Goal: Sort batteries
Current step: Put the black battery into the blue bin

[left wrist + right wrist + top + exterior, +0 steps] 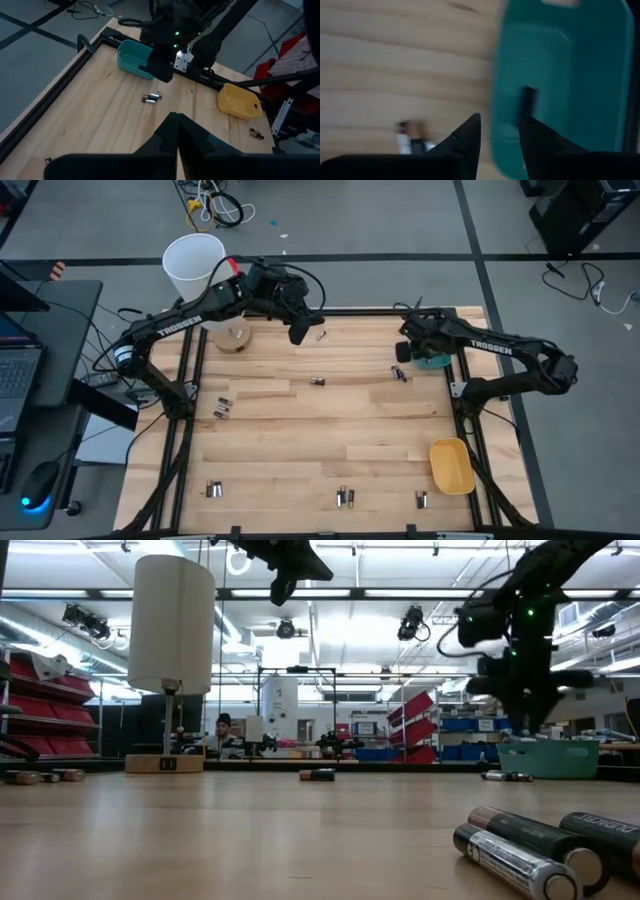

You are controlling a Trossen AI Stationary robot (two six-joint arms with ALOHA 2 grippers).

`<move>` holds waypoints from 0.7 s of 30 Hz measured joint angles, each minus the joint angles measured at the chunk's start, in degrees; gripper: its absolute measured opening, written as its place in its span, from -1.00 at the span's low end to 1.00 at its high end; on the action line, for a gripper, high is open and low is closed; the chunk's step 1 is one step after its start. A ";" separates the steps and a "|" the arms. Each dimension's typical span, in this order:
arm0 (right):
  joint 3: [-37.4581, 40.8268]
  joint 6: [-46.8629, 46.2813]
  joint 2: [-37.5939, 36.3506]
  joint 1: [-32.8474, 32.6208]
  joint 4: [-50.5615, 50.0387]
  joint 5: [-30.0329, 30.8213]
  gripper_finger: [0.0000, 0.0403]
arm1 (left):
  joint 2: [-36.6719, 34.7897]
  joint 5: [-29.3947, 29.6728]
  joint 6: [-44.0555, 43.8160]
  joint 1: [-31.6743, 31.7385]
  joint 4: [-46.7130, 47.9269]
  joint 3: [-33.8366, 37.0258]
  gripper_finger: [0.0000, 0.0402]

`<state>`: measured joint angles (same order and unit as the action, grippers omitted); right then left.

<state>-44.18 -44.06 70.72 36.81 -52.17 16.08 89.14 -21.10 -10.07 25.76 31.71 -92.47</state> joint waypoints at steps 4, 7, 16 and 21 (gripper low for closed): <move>-2.38 -1.00 -0.19 -3.26 2.04 -0.91 -0.47 | 0.00 0.02 0.84 0.00 -0.01 0.00 -0.93; -2.81 -1.23 0.46 -5.15 4.28 -3.18 -0.52 | 0.00 0.13 0.84 0.00 -0.01 0.00 -0.93; -2.78 -1.41 7.30 -9.96 7.29 -7.01 -0.62 | 0.04 6.03 0.84 0.03 -0.11 0.00 -0.93; -2.78 -1.43 12.33 -10.96 6.17 -7.22 -0.63 | 0.04 6.21 0.84 0.00 -0.13 0.00 -0.93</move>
<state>-46.96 -45.50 83.04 25.84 -46.00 8.86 89.19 -14.90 -9.23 25.76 31.58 -92.47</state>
